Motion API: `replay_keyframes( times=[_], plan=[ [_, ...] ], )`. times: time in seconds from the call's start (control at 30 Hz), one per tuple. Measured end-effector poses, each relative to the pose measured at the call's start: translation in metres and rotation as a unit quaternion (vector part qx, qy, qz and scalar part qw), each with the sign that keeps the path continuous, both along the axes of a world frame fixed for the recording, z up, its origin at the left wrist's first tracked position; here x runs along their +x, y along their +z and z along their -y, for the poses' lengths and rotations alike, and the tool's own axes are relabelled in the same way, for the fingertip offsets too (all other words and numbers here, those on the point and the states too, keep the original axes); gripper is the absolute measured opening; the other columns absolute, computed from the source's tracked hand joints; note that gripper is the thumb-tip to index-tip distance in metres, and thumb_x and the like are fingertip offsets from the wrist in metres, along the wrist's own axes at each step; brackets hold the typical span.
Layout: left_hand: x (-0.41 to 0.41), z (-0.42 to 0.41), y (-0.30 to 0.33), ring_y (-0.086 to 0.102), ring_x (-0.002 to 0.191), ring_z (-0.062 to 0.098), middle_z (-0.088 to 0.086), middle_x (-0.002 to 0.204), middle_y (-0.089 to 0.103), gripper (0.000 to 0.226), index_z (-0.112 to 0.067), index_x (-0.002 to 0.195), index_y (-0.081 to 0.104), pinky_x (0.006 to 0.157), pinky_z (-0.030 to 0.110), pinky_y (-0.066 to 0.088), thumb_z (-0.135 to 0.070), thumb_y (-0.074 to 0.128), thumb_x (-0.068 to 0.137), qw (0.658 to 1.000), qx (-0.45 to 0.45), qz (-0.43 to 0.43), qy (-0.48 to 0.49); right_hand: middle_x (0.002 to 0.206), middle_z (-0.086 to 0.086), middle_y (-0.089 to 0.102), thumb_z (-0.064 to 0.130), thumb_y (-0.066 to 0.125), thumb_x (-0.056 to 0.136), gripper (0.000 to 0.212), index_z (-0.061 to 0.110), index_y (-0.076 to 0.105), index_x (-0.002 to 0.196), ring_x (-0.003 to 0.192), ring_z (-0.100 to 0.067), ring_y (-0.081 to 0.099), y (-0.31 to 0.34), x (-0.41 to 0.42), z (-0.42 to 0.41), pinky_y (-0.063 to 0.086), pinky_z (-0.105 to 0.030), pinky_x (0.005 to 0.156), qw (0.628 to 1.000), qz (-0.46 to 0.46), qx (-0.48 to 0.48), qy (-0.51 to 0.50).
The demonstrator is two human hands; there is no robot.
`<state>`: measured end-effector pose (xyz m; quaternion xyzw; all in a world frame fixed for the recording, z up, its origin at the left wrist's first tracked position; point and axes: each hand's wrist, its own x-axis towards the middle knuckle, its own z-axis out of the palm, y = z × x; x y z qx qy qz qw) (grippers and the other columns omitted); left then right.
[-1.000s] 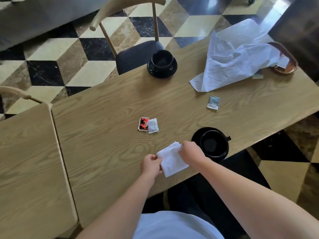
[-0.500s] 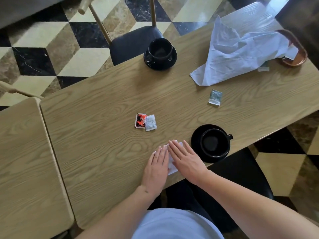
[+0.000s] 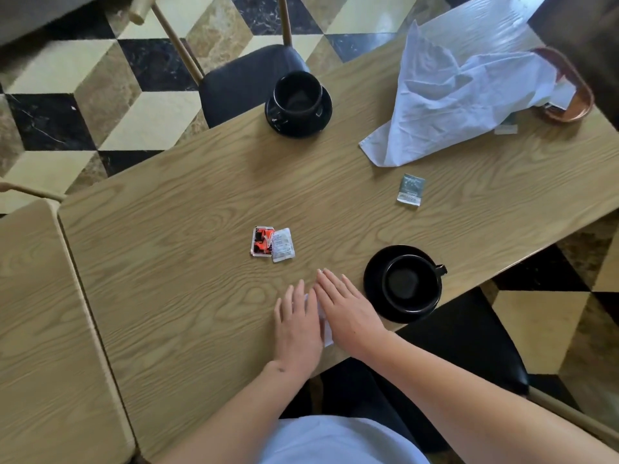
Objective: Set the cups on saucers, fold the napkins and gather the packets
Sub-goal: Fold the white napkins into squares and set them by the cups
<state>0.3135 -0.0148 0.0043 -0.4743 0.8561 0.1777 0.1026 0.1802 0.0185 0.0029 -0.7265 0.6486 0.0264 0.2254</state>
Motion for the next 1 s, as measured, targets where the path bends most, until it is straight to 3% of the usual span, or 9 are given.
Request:
replay_keyframes(
  times=[0.1,0.23,0.37,0.43,0.53,0.73,0.87,0.93,1.0],
  plan=[
    [-0.035,0.037,0.015,0.059,0.107,0.035,0.013,0.119,0.063,0.039,-0.006,0.110,0.065,0.090,0.044,0.050,-0.007,0.076,0.073,0.989,-0.040,-0.117,0.083,0.153,-0.015,0.047,0.003,0.064,0.085,0.057,0.000,0.053,0.141,0.146,-0.028,0.039,0.025,-0.015,0.037,0.036,-0.038,0.118,0.978,0.117,-0.115,-0.129],
    [-0.110,0.104,0.034,0.057,0.098,0.021,0.002,0.104,0.061,0.014,-0.013,0.104,0.063,0.081,0.028,0.041,-0.014,0.058,0.091,0.929,0.119,-0.249,0.248,0.137,-0.003,0.055,0.006,0.053,0.088,0.044,0.010,0.057,0.132,0.122,-0.018,0.056,0.042,-0.077,0.091,0.051,-0.034,0.096,0.874,0.237,-0.071,-0.419],
    [-0.192,0.163,0.035,0.067,0.066,0.020,0.002,0.078,0.070,0.016,-0.014,0.101,0.066,0.060,0.030,0.053,-0.022,0.056,0.091,0.846,0.272,-0.262,0.375,0.107,-0.006,0.064,0.009,0.053,0.093,0.029,0.005,0.061,0.121,0.101,-0.023,0.066,0.032,-0.153,0.133,0.056,-0.038,0.090,0.666,0.354,-0.019,-0.656],
    [-0.225,0.184,0.029,0.062,0.050,0.014,0.004,0.072,0.070,0.017,-0.017,0.106,0.065,0.045,0.022,0.045,-0.023,0.058,0.092,0.831,0.302,-0.256,0.392,0.084,-0.008,0.061,0.003,0.051,0.093,0.021,0.001,0.059,0.112,0.074,-0.022,0.065,0.024,-0.183,0.148,0.058,-0.035,0.064,0.532,0.430,-0.015,-0.729],
    [-0.264,0.208,0.016,0.056,0.037,0.011,0.007,0.065,0.067,0.026,-0.018,0.115,0.058,0.037,0.017,0.039,-0.023,0.066,0.090,0.811,0.352,-0.265,0.386,0.069,-0.009,0.055,0.003,0.054,0.096,0.005,0.002,0.058,0.094,0.055,-0.018,0.052,0.016,-0.217,0.163,0.045,-0.028,0.048,0.443,0.491,0.008,-0.750],
    [-0.306,0.220,-0.007,0.064,0.067,0.026,0.011,0.074,0.069,0.019,-0.012,0.068,0.062,0.072,0.037,0.059,-0.017,0.068,0.085,0.880,0.290,-0.188,0.325,0.082,-0.009,0.065,0.009,0.066,0.091,0.017,0.005,0.058,0.106,0.064,-0.018,0.062,0.000,-0.228,0.164,0.058,-0.032,0.060,0.524,0.517,0.090,-0.671],
    [-0.319,0.215,0.020,0.050,0.065,0.027,0.002,0.057,0.055,0.027,-0.012,0.054,0.057,0.055,0.029,0.037,-0.019,0.064,0.078,0.920,0.216,-0.187,0.268,0.103,-0.001,0.063,0.030,0.073,0.082,0.040,0.016,0.055,0.116,0.089,-0.021,0.068,0.006,-0.225,0.156,0.059,-0.041,0.076,0.696,0.363,0.024,-0.619],
    [-0.326,0.209,0.048,0.051,0.061,0.023,0.003,0.060,0.058,0.021,-0.011,0.059,0.065,0.057,0.029,0.039,-0.019,0.067,0.079,0.877,0.256,-0.293,0.282,0.120,-0.002,0.056,0.048,0.073,0.073,0.073,0.017,0.046,0.134,0.103,-0.023,0.066,0.023,-0.225,0.155,0.056,-0.037,0.079,0.727,0.318,-0.006,-0.609],
    [-0.333,0.201,0.083,0.057,0.057,0.019,0.006,0.066,0.065,0.015,-0.008,0.072,0.069,0.057,0.027,0.043,-0.015,0.069,0.085,0.772,0.355,-0.424,0.314,0.118,-0.004,0.060,0.058,0.062,0.071,0.072,0.021,0.047,0.130,0.098,-0.028,0.068,0.045,-0.230,0.154,0.059,-0.041,0.077,0.736,0.297,-0.055,-0.605]
  ],
)
